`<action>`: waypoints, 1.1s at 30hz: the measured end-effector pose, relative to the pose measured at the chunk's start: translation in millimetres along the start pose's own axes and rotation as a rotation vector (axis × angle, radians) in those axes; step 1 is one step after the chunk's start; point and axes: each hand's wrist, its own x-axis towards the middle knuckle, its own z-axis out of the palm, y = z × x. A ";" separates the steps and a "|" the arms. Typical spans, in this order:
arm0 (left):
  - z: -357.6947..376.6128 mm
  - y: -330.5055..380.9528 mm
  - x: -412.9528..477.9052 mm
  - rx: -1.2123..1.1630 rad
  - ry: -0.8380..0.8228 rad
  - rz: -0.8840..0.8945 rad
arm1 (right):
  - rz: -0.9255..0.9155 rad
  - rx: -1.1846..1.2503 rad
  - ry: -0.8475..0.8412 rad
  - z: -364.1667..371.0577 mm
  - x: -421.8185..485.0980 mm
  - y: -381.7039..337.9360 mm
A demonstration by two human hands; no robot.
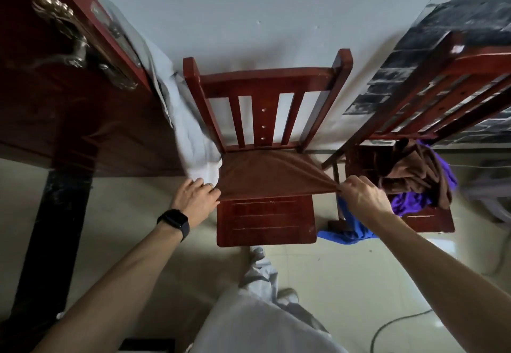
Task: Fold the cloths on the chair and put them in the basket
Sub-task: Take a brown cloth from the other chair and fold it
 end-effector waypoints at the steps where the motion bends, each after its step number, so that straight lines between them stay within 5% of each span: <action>1: 11.9 10.3 -7.2 -0.018 -0.069 -0.032 | 0.019 0.005 -0.065 16.2 -4.9 -2.8; 7: 89.9 70.3 -58.0 -0.056 -0.454 -0.088 | 0.116 0.127 -0.293 123.4 -51.7 -23.1; 13: 136.2 92.4 -82.5 -0.144 -0.605 -0.136 | 0.199 0.308 -0.344 188.9 -80.5 -33.3; 23: 194.2 58.4 -29.9 -1.309 -0.357 -0.946 | 0.715 1.071 -0.195 231.2 -11.0 -29.7; 33: 279.0 50.3 34.5 -1.355 -0.183 -1.164 | 0.744 1.007 -0.095 267.4 81.4 -27.7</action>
